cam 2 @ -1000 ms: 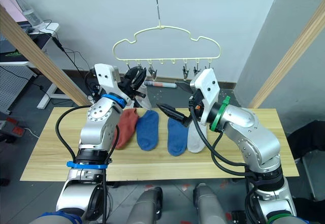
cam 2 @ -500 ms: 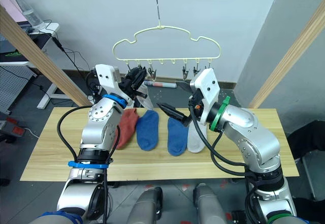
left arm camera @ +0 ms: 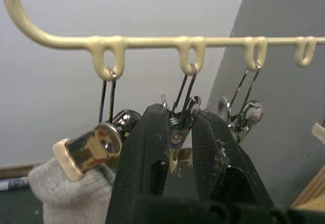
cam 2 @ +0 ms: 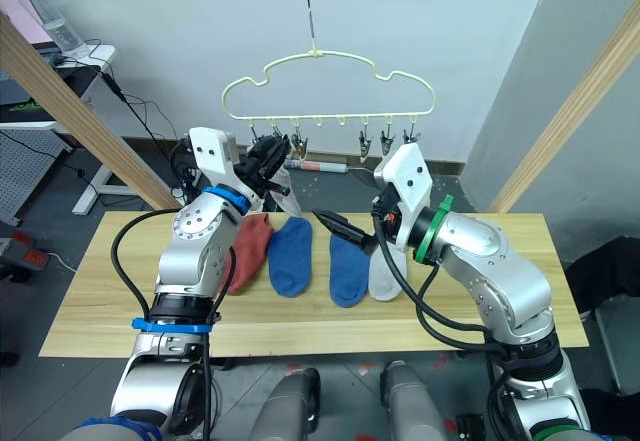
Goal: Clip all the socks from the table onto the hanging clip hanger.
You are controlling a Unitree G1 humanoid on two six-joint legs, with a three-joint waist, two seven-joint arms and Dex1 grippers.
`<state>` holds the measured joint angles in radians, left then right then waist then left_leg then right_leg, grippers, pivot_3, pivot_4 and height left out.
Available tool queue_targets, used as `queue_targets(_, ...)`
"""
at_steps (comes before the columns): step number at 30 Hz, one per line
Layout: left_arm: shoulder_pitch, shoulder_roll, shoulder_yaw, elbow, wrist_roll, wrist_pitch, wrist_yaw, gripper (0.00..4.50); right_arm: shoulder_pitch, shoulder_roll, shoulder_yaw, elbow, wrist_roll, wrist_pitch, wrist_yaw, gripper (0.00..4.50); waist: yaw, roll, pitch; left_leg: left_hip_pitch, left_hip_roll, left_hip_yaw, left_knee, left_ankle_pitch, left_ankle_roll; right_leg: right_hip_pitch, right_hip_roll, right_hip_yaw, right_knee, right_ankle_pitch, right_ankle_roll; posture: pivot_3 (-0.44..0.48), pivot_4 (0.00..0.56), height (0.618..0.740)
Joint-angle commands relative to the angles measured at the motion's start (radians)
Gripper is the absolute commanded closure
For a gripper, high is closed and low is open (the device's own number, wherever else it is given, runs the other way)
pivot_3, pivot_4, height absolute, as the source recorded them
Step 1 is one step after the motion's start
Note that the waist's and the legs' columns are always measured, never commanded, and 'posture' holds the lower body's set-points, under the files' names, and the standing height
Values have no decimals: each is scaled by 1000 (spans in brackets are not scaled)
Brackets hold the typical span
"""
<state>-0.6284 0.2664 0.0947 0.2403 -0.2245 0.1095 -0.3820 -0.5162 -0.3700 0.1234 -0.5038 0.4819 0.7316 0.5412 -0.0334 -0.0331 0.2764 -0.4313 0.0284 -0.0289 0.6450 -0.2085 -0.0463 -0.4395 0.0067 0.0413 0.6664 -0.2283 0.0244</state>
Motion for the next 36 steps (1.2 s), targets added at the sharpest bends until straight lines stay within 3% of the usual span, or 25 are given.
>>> queue_targets(1, -5, 2, 7, -43, 7, -20, 10, 2723, 2, -2, 4, -24, -5, -23, 3, 0, 0, 0, 0, 0, 0, 0, 0, 0, 0, 0, 0, 0, 0, 0, 0, -53, 253, 740)
queue_targets(7, -26, -2, 6, -10, 11, -31, 13, 1092, 2, -5, 6, -23, -4, -27, 2, 0, 0, 0, 0, 0, 0, 0, 0, 0, 0, 0, 0, 0, 0, 0, 0, -58, 249, 740)
queue_targets(36, -75, 3, 14, 63, 58, -113, 78, 1092, 11, -7, 4, -39, 3, -20, -20, 0, 0, 0, 0, 0, 0, 0, 0, 0, 0, 0, 0, 0, 0, 0, 0, -68, 256, 740)
